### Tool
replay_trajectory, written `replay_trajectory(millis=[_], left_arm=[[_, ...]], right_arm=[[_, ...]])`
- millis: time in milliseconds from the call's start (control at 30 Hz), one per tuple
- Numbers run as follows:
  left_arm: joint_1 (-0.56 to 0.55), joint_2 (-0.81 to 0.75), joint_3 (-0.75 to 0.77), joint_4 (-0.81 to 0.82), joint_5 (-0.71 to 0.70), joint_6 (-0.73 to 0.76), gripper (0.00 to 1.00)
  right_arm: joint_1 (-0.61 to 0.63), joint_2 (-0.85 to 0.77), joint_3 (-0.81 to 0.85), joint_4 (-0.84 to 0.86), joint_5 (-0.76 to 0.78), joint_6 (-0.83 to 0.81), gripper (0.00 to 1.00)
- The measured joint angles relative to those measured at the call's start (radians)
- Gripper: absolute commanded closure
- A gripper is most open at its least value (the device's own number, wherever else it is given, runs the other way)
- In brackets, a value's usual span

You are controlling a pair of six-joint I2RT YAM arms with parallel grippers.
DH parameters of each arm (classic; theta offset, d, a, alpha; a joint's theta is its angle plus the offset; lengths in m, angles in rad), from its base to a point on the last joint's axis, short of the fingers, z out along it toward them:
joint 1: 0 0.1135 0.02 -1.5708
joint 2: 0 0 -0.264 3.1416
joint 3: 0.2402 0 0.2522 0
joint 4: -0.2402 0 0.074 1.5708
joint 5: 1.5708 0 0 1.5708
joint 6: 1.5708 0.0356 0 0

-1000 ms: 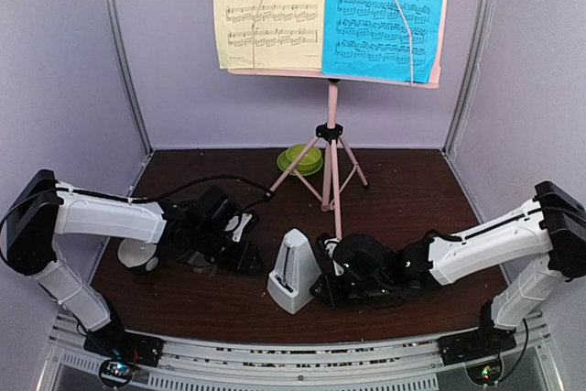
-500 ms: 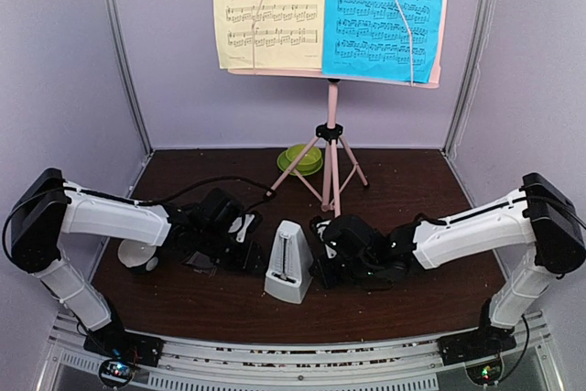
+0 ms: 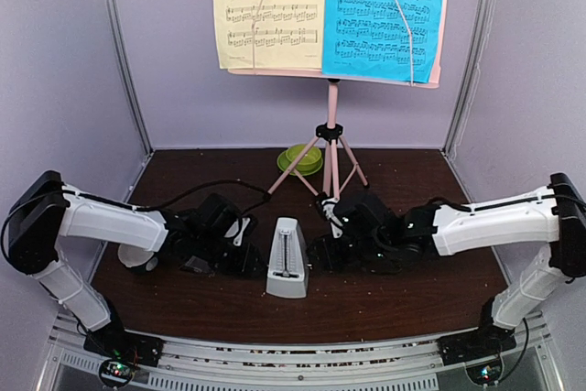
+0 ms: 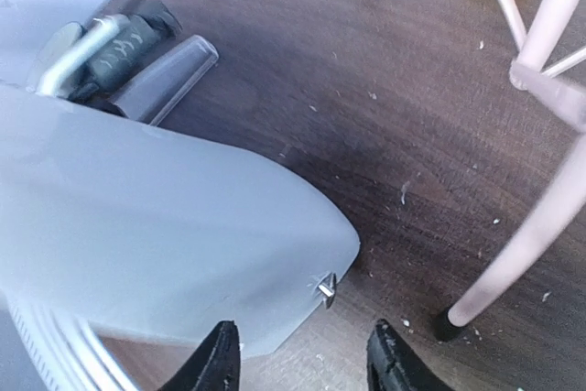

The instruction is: Set up the instrument practice props

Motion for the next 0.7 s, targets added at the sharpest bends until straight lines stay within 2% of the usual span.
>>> replay_trajectory(millis=[200, 400, 700], left_arm=[[-0.003, -0.010, -0.015, 0.023, -0.003, -0.020, 0.56], [-0.015, 0.006, -0.016, 0.056, -0.002, -0.044, 0.57], [-0.060, 0.050, -0.014, 0.077, 0.002, -0.063, 0.56]], right_arm=[[0.016, -0.206, -0.096, 0.032, -0.020, 0.021, 0.29], [0.067, -0.258, -0.126, 0.043, -0.018, 0.034, 0.16], [0.118, -0.219, -0.117, 0.071, 0.049, 0.049, 0.17]])
